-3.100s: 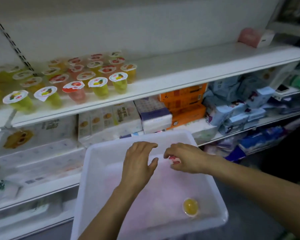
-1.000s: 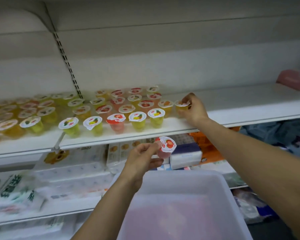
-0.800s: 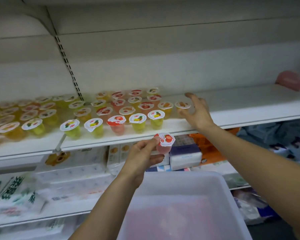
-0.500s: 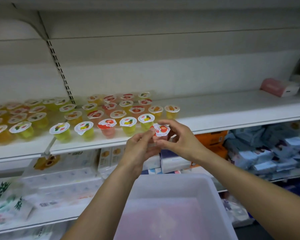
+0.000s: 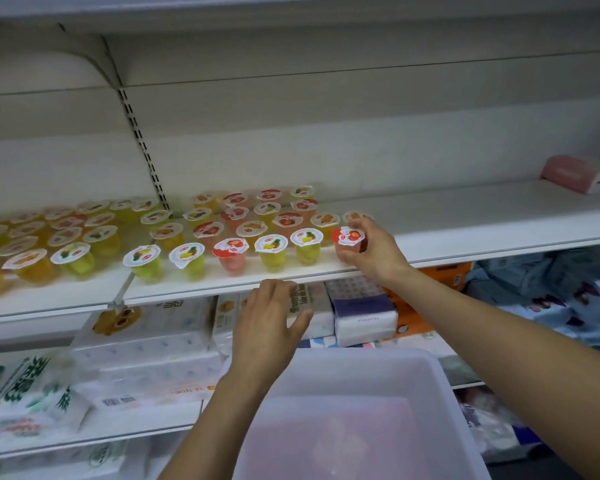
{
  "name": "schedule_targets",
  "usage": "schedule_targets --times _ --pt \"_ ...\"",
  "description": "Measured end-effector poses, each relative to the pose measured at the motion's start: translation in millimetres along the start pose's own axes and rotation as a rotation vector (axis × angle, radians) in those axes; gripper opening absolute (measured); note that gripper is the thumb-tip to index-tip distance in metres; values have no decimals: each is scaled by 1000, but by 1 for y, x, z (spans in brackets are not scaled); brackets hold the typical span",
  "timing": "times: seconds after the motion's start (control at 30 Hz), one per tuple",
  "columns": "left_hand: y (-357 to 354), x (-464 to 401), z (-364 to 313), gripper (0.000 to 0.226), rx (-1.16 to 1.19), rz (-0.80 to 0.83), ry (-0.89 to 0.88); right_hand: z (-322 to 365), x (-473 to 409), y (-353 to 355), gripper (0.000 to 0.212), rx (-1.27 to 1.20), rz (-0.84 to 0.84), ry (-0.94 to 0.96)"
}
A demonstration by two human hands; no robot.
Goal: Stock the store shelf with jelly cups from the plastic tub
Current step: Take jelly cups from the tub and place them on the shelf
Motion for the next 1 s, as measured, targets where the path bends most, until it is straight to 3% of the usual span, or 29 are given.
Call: schedule_targets --times 0.2,0.37,0.53,0.73,1.0 --pt "12 22 11 48 -32 -4 16 2 6 0 66 113 15 -1" --pt "39 65 40 70 69 -48 146 17 55 30 52 237 -208 103" --pt "65 107 59 69 70 -140 199 43 116 5 50 227 -115 297" --pt "94 134 85 55 2 -142 202 85 175 -50 46 332 -30 413" --pt "197 183 190 62 -111 -203 206 196 213 -190 59 412 154 480"
Point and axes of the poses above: each hand's wrist, its own x-axis away from the middle knuckle, its own y-axis out of the back of the hand, z = x × y, the point moved 10 cm from there along -x, towards the middle knuckle, and after that the axes turned 7 degrees about x, right-handed, at the moved point
